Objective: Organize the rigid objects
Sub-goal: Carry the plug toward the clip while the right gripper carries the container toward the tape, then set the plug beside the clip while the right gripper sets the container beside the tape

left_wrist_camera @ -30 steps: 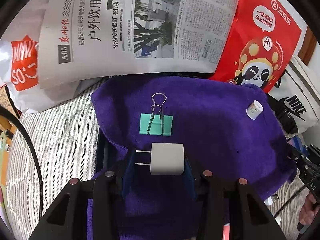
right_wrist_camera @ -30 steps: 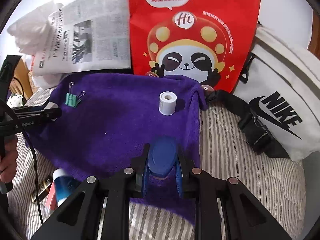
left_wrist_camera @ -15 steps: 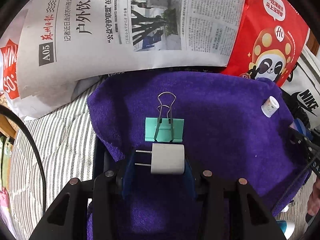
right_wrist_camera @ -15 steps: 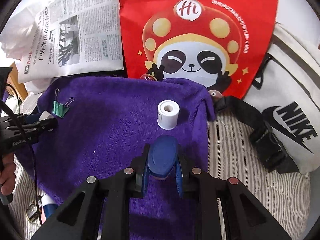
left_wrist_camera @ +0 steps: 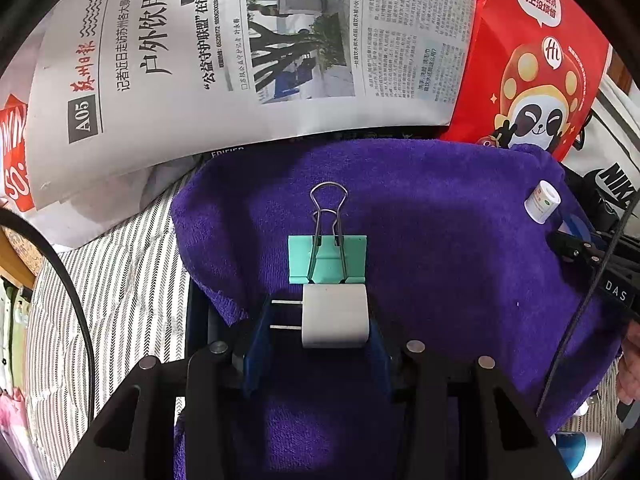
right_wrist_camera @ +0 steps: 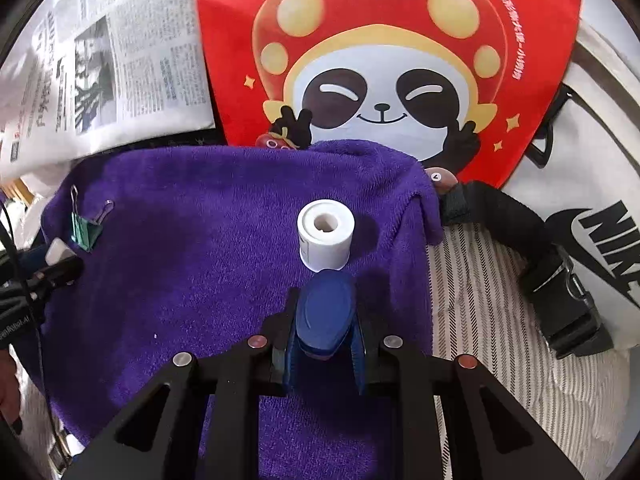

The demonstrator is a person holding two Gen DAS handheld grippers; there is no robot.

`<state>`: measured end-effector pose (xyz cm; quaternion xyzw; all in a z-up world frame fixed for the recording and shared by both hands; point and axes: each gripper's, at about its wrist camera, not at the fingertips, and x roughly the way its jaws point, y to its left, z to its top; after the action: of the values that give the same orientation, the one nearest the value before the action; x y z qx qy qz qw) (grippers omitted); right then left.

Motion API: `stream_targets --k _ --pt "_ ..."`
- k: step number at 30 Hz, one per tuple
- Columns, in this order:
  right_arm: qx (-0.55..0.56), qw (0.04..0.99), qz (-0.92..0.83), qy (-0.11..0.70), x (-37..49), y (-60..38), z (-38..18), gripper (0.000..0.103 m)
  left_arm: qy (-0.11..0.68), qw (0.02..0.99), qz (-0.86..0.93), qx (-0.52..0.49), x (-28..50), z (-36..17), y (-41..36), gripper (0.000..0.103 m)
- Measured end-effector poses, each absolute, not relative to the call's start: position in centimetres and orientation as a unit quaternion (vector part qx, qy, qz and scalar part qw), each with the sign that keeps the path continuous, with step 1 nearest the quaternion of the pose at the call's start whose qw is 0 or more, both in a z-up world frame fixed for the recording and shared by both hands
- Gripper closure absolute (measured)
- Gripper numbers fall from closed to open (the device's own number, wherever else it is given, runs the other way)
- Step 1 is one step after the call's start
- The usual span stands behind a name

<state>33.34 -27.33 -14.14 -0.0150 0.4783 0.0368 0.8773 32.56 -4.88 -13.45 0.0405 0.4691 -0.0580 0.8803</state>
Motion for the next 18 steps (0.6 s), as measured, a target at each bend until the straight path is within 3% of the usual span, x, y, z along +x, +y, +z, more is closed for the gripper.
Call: stream_targets --k 11,13,16,18 --pt "-0.018 0.875 0.047 0.482 33.8 -27.9 -14.1 0.080 0.470 0.880 -0.064 0.040 32.1 -13.4 -4.6 0.058" --pt "-0.018 0.875 0.050 0.482 33.7 -28.1 -14.1 0.079 0.474 0.877 -0.071 0.039 32.0 -13.4 -4.6 0.048" --pt "-0.015 0.874 0.060 0.482 33.2 -28.3 -14.0 0.076 0.478 0.873 -0.076 0.050 31.4 -13.5 -5.1 0.044" --pt "-0.010 0.874 0.065 0.482 32.8 -28.3 -13.8 0.066 0.483 0.871 -0.081 0.049 31.0 -13.4 -5.3 0.040"
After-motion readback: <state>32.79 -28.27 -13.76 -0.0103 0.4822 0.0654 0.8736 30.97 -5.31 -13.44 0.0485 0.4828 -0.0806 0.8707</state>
